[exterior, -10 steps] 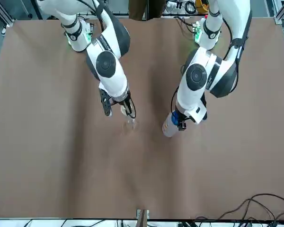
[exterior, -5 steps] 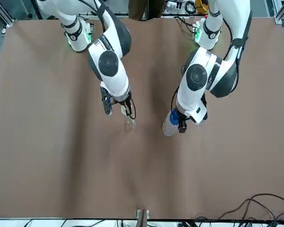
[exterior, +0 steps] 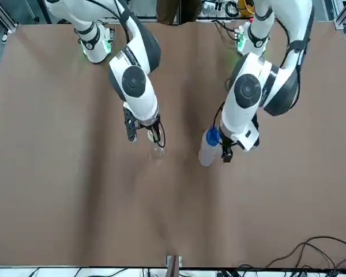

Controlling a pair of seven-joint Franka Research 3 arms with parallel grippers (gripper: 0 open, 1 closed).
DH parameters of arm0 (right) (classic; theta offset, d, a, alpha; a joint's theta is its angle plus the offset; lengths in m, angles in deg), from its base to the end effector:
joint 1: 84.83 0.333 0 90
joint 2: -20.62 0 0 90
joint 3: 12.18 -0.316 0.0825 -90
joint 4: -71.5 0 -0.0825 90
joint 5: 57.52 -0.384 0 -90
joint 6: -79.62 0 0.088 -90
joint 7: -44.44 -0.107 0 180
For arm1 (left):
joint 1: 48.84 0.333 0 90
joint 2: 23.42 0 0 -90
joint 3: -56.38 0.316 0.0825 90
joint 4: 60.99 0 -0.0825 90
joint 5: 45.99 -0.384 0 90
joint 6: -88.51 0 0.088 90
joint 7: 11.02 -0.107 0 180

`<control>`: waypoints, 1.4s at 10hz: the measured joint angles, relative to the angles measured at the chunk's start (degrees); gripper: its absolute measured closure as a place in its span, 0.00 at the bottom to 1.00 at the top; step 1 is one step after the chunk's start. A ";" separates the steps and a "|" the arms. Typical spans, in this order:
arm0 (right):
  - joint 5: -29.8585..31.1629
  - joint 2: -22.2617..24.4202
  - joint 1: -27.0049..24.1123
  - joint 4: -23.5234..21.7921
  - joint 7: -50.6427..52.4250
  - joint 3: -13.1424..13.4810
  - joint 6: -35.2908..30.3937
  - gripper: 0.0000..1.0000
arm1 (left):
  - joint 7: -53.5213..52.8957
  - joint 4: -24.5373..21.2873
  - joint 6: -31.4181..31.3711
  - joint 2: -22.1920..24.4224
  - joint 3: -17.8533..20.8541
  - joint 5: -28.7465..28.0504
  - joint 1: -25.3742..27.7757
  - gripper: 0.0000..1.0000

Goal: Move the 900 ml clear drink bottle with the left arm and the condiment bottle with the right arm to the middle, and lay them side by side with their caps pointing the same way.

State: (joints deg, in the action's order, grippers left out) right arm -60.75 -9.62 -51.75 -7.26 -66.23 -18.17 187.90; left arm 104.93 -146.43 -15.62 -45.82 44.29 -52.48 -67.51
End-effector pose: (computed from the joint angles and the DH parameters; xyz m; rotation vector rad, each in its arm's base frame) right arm 0.5550 0.4378 0.4112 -2.5005 1.8646 0.1639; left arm 0.5882 -0.3166 0.4468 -2.2854 -2.0646 -0.0178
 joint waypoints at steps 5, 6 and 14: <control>0.01 0.00 0.59 -0.42 -0.03 -0.01 0.22 0.24 | -36.63 0.02 4.42 4.39 0.23 -0.06 9.21 0.00; 0.02 0.00 0.59 -0.42 -0.03 0.00 0.25 0.16 | -46.31 0.01 4.64 4.66 0.20 -0.05 11.32 0.00; 0.11 0.39 0.31 -0.38 14.08 0.57 -2.98 0.14 | -87.88 -0.98 -0.12 1.68 -3.10 5.75 8.91 0.00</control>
State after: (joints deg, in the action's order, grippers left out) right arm -60.64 -9.23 -51.44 -7.64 -52.16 -17.60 184.92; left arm 17.06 -147.42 -15.74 -44.14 41.19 -46.73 -58.60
